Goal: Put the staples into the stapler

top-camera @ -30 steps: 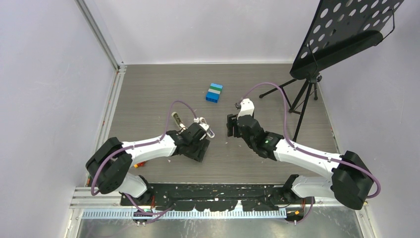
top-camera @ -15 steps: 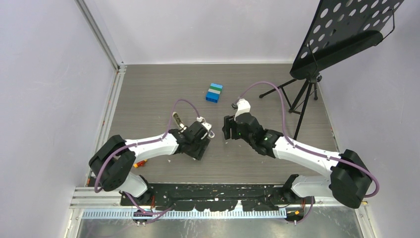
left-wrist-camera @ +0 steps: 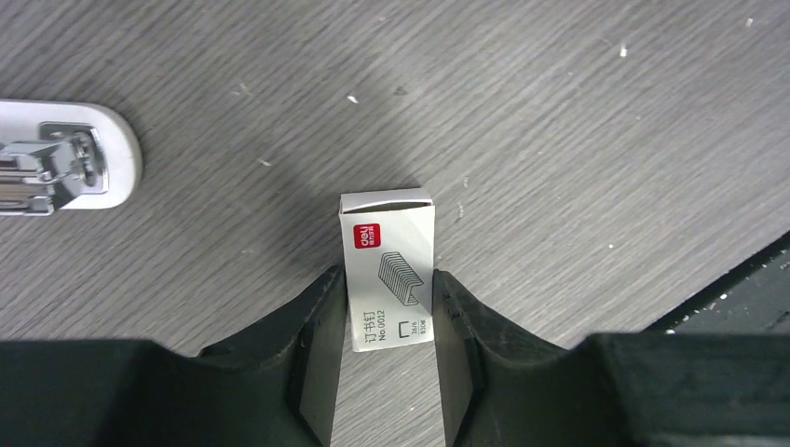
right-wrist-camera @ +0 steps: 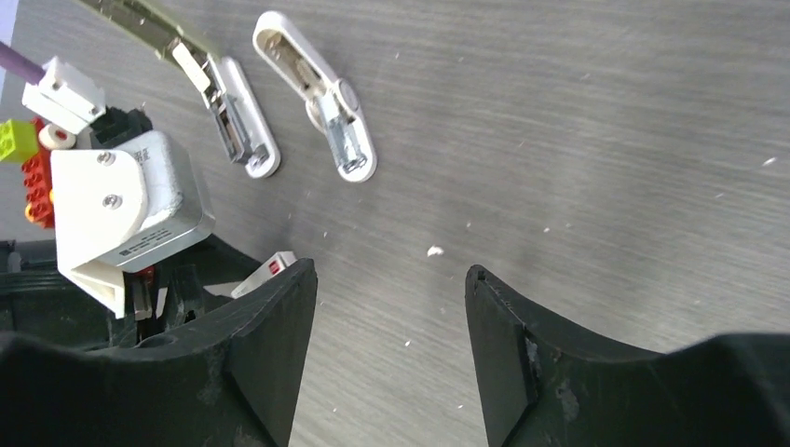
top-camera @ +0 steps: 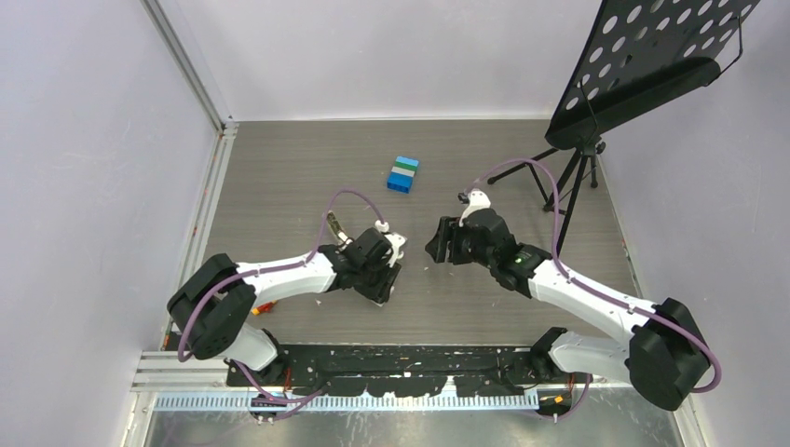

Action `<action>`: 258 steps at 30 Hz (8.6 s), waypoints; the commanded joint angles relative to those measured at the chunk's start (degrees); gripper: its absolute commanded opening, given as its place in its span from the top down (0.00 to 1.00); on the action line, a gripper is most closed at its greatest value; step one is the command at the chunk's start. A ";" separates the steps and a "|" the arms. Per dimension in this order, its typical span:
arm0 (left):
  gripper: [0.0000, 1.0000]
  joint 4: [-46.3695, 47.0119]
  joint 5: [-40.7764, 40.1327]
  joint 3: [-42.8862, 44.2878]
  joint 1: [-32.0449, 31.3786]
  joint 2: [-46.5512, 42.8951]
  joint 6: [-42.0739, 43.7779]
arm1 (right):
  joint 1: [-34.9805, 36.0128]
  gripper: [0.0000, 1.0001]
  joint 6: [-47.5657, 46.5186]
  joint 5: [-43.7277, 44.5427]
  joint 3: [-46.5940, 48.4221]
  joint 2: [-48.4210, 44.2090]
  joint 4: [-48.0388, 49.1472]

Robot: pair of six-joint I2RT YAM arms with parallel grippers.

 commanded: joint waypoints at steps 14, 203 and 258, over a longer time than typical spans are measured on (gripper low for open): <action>0.66 7.54 4.93 -2.31 -3.47 -2.79 4.29 | -0.15 0.52 8.87 -21.84 -3.39 13.10 13.10; 0.51 12.55 0.42 -9.75 -6.01 -9.42 1.66 | 14.04 1.00 -0.97 2.37 6.06 20.99 -2.58; 0.72 34.93 -12.78 -24.11 -6.01 -11.47 -59.61 | 18.70 0.74 6.96 11.98 5.52 18.61 -2.77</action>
